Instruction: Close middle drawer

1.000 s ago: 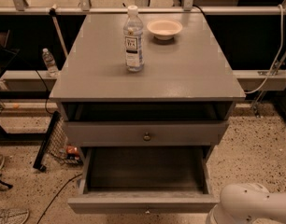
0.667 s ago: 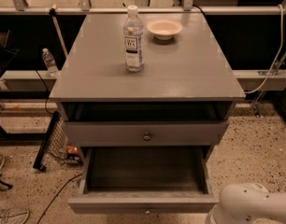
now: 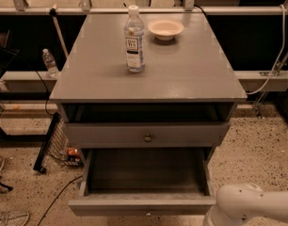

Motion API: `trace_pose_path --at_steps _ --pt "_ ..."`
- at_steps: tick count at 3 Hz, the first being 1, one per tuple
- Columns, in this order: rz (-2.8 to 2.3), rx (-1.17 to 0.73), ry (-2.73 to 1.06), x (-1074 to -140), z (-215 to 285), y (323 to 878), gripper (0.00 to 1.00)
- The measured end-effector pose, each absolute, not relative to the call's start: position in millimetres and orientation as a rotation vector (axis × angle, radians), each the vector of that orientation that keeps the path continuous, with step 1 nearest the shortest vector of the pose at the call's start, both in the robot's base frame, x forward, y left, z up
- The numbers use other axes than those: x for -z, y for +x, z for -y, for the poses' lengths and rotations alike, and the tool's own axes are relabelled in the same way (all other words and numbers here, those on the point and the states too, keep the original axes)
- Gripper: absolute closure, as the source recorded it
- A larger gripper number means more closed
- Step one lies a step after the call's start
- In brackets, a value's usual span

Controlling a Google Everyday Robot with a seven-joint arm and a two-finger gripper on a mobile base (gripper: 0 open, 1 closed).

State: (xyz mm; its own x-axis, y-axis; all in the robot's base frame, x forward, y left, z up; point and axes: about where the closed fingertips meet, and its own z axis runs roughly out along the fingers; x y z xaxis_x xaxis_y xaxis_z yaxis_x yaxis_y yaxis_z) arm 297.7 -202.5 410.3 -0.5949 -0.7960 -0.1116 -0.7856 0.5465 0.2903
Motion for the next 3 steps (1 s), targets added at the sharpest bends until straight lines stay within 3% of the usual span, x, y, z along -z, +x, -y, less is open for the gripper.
trace_pose_path --at_steps 1,2,3 --pt "2.680 0.495 1.497 -400.1 188.1 308.5 0.92" --pt "2.663 0.448 1.650 -398.5 165.6 332.4 1.00" --pt "2.695 0.408 1.741 -407.0 155.0 349.3 1.00"
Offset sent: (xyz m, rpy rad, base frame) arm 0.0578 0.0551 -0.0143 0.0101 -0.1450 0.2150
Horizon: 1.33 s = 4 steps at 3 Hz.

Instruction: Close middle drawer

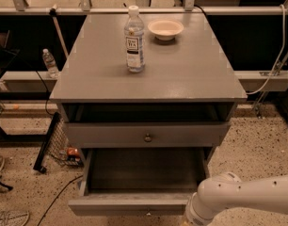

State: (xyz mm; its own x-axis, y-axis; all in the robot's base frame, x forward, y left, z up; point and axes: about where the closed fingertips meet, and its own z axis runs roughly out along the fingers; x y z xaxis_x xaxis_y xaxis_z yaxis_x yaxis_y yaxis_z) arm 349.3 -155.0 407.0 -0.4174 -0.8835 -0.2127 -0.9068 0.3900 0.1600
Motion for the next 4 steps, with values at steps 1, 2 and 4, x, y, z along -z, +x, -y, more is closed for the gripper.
trace_pose_path --at_steps 1,2,4 --pt "-2.469 -0.337 -1.622 -418.6 148.7 375.2 1.00" --pt "-2.469 -0.337 -1.622 -418.6 148.7 375.2 1.00" --pt "-2.404 -0.255 -1.666 -416.5 154.4 412.5 1.00"
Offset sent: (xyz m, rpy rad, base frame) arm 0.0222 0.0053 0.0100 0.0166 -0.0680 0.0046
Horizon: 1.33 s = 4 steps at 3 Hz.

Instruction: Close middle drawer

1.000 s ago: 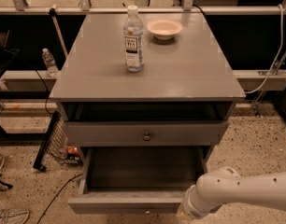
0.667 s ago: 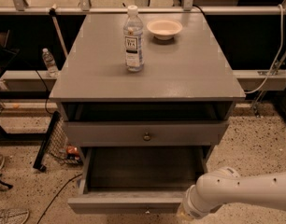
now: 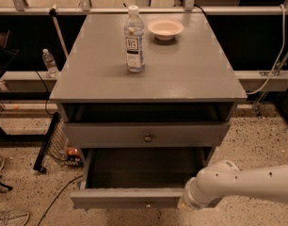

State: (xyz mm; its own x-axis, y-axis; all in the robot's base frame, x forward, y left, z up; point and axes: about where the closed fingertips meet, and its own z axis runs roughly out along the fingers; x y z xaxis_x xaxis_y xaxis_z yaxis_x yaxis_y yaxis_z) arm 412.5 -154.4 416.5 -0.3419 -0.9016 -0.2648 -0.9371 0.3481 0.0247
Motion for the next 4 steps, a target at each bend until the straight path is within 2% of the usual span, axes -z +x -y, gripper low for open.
trace_pose_path --at_steps 1,4 --pt "-2.305 -0.156 -1.677 -419.0 162.8 471.3 1.00" --pt "-2.293 -0.116 -1.688 -405.6 171.3 500.0 1.00"
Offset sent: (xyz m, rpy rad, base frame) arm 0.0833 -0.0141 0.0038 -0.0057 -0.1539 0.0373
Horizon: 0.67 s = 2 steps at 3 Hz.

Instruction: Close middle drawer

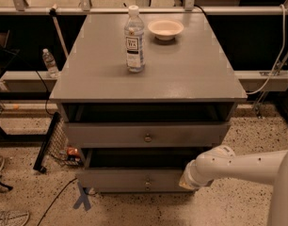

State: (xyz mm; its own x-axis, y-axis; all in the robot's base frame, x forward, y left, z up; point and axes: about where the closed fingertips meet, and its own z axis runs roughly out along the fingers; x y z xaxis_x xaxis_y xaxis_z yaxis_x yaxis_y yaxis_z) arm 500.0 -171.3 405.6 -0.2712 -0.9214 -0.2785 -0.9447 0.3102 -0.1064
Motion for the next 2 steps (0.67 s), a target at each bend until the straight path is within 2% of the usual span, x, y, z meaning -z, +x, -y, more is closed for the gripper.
trace_pose_path --at_steps 2 --pt "-2.250 -0.042 -1.682 -407.2 179.3 536.0 1.00"
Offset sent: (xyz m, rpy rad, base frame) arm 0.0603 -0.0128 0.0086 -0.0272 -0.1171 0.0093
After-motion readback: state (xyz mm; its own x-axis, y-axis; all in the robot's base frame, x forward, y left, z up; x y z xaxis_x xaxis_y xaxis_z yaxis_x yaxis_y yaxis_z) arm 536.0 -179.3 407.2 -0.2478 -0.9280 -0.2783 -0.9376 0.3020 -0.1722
